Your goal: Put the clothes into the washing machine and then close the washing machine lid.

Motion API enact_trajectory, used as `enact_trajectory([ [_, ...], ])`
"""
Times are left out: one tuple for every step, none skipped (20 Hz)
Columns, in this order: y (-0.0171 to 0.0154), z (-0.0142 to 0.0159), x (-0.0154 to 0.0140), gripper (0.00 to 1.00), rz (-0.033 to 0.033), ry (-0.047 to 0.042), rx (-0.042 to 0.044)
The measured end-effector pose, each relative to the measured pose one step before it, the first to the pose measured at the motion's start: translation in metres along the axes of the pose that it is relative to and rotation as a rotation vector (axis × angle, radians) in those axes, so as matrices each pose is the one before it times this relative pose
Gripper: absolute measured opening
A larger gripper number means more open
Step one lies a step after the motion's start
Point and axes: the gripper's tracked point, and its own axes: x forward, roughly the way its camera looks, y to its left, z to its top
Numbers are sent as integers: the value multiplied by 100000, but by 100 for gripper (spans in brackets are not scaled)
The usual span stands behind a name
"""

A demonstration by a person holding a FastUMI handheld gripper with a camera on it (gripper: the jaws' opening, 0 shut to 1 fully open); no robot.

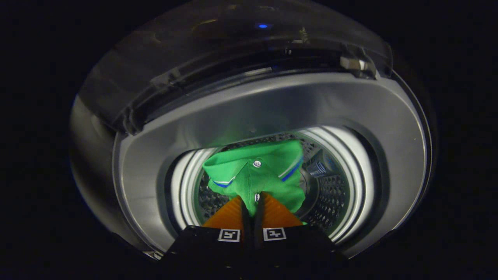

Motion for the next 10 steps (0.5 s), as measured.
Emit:
enact_trajectory([
  [32,-518,-83,8,-272,3098,789],
  [117,43,31,8,33,270,27],
  [-135,71,155,8,192,18,-187],
  [-38,343,-23,8,-685,-936,59],
  [-88,149,23,8,-757,-1000,145],
  [-36,28,242,8,-273,-25,-64],
  [-81,-401,-180,10,338,460,-144],
  [118,-3,-35,12,78,829,-171],
  [-76,-28,-42,15,-288,706,-404],
  [-276,35,-207,37,-1214,-360,-889],
])
